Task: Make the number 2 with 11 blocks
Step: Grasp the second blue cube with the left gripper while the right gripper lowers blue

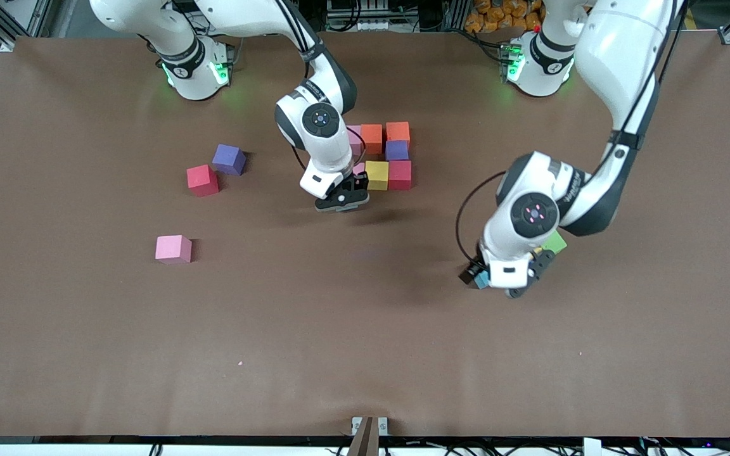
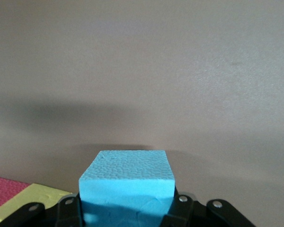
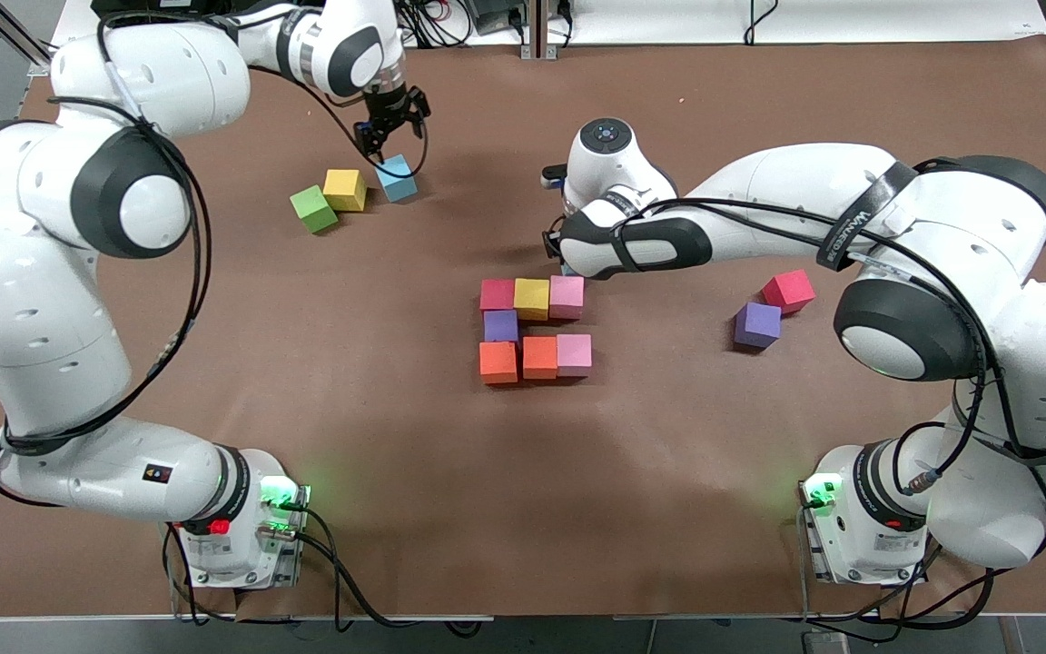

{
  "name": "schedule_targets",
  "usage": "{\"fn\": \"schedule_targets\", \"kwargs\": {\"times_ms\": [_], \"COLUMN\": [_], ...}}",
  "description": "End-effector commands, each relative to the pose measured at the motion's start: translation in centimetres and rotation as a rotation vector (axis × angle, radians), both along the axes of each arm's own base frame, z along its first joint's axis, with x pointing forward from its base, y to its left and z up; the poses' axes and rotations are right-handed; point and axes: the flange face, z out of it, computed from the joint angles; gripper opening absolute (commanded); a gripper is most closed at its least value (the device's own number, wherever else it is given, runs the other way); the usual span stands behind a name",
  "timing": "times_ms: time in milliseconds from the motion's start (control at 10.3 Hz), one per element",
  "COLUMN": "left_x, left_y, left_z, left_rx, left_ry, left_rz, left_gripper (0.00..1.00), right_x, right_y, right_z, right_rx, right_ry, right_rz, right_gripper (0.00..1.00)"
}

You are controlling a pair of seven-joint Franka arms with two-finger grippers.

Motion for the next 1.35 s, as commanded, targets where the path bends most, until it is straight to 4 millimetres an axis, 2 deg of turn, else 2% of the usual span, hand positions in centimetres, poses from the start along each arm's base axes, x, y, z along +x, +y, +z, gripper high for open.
{"fn": "schedule_targets", "kwargs": {"times_ms": [0,290,580,1063,1256], "left_x": [2.1,2.4,2.2,1.5,1.5], "left_y": [-0.1,-0.2,0.1,-0.1,0.1], "left_z": [-1.3,-2.8,-4.1,-6.2,-6.7], "left_rx": [0.008,0.018,0.043,0.043,0.042], "left_ry": [-0.014,-0.003,0.007,0.036,0.044], "left_rz": [-0.04,-0.064,-0.121,-0.153,-0.175], "left_gripper": [1.0,1.0,1.0,1.0,1.0], "right_x": [0.7,0.6,0.8,-1.7,-1.7], "right_y": [0.6,1.8,2.1,3.9,3.8], "right_z": [0.6,-0.4,-1.7,-4.1,-4.4], "right_rx": [0.022,0.019,0.006,-0.03,-0.041], "right_ry": [-0.004,0.001,0.007,0.016,0.012], "right_rz": [-0.042,-0.145,-0.183,-0.137,-0.112], "right_gripper": [0.32,0.32,0.31,0.32,0.32]}}
